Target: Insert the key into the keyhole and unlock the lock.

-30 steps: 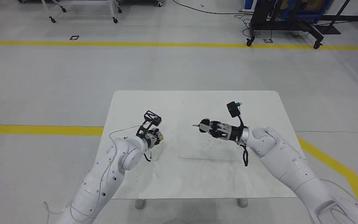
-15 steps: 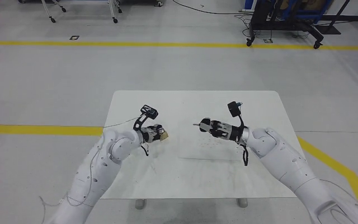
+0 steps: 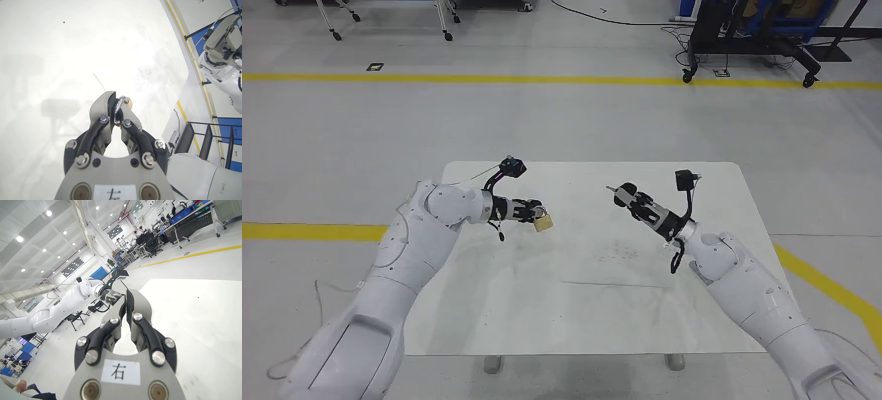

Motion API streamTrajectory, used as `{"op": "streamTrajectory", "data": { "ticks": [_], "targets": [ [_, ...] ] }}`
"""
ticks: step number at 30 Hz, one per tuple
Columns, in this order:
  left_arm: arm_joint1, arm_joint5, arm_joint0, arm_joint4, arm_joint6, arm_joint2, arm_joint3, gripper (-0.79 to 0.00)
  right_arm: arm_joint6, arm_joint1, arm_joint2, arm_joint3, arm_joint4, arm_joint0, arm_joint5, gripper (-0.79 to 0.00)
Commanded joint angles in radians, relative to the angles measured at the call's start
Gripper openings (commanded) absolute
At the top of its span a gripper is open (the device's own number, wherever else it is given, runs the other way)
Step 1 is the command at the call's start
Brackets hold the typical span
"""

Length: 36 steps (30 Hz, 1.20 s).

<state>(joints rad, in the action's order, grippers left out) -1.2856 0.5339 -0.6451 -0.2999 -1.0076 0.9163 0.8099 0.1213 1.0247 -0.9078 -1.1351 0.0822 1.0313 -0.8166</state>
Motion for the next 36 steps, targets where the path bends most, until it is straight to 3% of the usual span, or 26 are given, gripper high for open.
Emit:
{"op": "streamTrajectory", "data": {
  "ticks": [1, 3, 6, 10, 14, 20, 25, 32, 36],
  "targets": [
    [0.000, 0.000, 0.000, 0.000, 0.000, 0.000, 0.000, -0.785, 0.000, 0.000, 0.000, 0.000, 0.000, 0.000, 0.000, -0.785],
    [-0.001, -0.003, -0.018, 0.023, 0.003, -0.001, -0.001, -0.785, 0.000, 0.000, 0.000, 0.000, 0.000, 0.000, 0.000, -0.785],
    [-0.010, -0.042, -0.061, 0.259, -0.077, 0.029, -0.044, -0.785, 0.003, 0.001, 0.003, -0.011, -0.002, 0.004, 0.001, -0.785],
    [-0.034, -0.163, -0.032, 0.566, -0.303, 0.047, -0.136, -0.785, 0.007, 0.007, 0.002, -0.033, 0.032, 0.016, 0.032, -0.785],
    [-0.070, -0.222, 0.018, 0.750, -0.416, 0.039, -0.237, -0.785, -0.051, 0.009, -0.019, -0.034, 0.095, 0.045, 0.045, -0.785],
    [-0.136, -0.357, 0.108, 0.808, -0.493, -0.031, -0.359, -0.785, -0.102, 0.003, -0.077, 0.008, 0.101, 0.091, 0.018, -0.785],
    [-0.184, -0.318, 0.154, 0.801, -0.463, -0.076, -0.420, -0.785, -0.117, 0.004, -0.095, 0.029, 0.068, 0.109, 0.040, -0.785],
    [-0.184, -0.318, 0.154, 0.801, -0.463, -0.076, -0.420, -0.785, -0.117, 0.004, -0.095, 0.029, 0.068, 0.109, 0.040, -0.785],
    [-0.168, -0.279, 0.112, 0.851, -0.397, -0.031, -0.391, -0.785, -0.073, 0.003, -0.091, -0.017, 0.093, 0.120, 0.067, -0.785]
  ]
}}
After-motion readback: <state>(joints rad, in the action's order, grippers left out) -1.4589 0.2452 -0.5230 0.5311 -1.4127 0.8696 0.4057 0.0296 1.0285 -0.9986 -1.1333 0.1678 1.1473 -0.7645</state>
